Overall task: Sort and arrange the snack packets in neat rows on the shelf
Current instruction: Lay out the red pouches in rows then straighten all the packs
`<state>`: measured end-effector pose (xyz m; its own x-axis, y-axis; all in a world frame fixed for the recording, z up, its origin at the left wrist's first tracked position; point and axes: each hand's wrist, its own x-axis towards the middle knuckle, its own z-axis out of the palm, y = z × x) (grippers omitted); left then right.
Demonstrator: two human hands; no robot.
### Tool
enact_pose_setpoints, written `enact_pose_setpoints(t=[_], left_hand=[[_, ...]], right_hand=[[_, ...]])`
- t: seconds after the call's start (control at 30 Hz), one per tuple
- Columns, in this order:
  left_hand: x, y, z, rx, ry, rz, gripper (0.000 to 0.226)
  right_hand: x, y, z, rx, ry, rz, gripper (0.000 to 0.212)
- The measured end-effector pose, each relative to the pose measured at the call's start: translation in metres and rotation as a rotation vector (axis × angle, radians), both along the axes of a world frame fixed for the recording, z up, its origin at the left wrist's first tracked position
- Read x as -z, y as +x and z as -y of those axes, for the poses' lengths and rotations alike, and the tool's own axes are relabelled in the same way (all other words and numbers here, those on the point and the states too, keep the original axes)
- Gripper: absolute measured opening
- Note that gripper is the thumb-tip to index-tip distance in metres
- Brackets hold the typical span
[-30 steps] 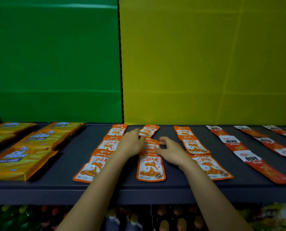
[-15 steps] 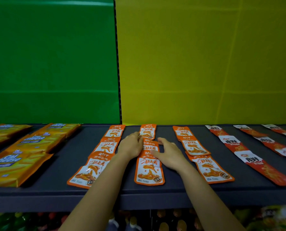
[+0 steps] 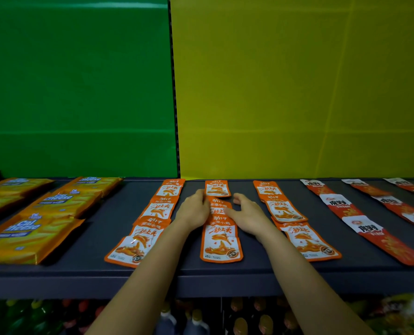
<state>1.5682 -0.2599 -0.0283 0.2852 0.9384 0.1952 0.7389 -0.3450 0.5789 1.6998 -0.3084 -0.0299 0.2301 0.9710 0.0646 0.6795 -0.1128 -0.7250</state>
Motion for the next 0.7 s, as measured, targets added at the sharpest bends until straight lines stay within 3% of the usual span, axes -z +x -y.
enact_pose_setpoints(t=[0.27, 0.43, 0.57, 0.7], left_hand=[[-0.002, -0.001, 0.008, -0.015, -0.006, -0.026, 0.043], [-0.002, 0.000, 0.010, 0.012, 0.024, -0.067, 0.041], [-0.004, 0.001, 0.014, -0.013, 0.029, -0.063, 0.040], [-0.019, -0.003, 0.022, -0.060, 0.070, -0.061, 0.036]], right_hand=[[-0.009, -0.005, -0.011, 0.015, -0.015, 0.193, 0.045], [-0.003, -0.007, -0.016, 0.028, -0.014, 0.295, 0.046], [-0.005, -0.008, -0.012, 0.035, 0.023, 0.258, 0.042], [-0.011, -0.006, -0.005, 0.032, 0.126, 0.100, 0.043]])
